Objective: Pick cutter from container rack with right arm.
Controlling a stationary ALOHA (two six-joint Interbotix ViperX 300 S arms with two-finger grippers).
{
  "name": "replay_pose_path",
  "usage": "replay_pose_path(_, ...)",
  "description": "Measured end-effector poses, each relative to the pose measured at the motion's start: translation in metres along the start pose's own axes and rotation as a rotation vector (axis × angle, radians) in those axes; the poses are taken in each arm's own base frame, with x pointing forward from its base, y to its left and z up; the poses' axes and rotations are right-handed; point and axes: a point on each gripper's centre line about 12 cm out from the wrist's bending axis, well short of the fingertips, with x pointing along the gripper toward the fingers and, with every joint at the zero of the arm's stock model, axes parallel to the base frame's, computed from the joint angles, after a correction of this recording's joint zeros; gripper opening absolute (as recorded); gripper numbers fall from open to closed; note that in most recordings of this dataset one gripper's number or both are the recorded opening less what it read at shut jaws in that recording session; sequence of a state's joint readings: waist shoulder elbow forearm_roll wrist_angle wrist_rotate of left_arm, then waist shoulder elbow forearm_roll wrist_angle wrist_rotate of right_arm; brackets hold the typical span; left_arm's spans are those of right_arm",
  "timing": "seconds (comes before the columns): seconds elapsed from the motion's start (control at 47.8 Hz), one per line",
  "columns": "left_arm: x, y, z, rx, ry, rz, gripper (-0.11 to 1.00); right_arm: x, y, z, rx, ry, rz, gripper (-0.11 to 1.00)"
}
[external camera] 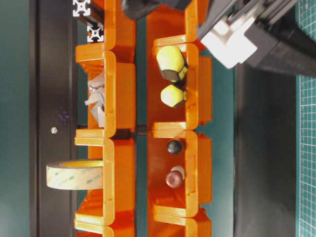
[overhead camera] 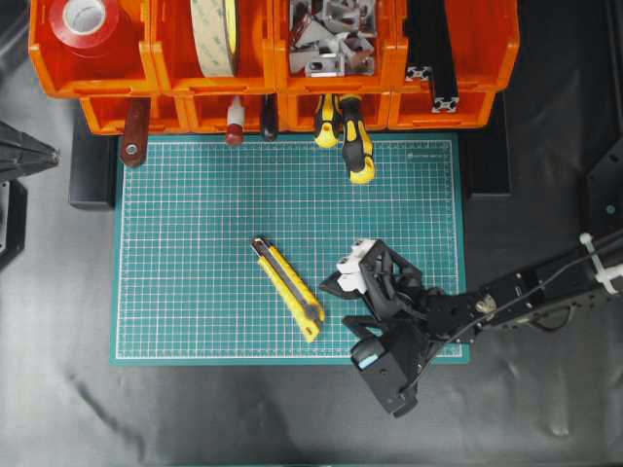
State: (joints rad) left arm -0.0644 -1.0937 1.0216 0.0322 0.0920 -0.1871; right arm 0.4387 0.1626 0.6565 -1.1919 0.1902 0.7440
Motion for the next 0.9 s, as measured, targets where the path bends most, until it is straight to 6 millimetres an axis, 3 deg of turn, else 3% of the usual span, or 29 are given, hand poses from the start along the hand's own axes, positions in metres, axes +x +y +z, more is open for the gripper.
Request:
replay_pose_path(0.23, 0.000, 0.000, 0.000, 0.000, 0.000, 0.000, 0.02, -0.028, -0.019, -0.010, 0.059, 0.050, -0.098, 0.77)
replay_pose_path(0.46, -0.001, 0.000, 0.001, 0.000, -0.005, -0.001, 0.02, -0.077, -0.042, -0.010, 0.187, 0.007, -0.171, 0.77)
replay_pose_path(0.899, -0.005, 0.000, 0.000, 0.000, 0.009, 0.002, 0.02, -0.151, -0.054, -0.021, 0.534, -0.177, -0.186, 0.77)
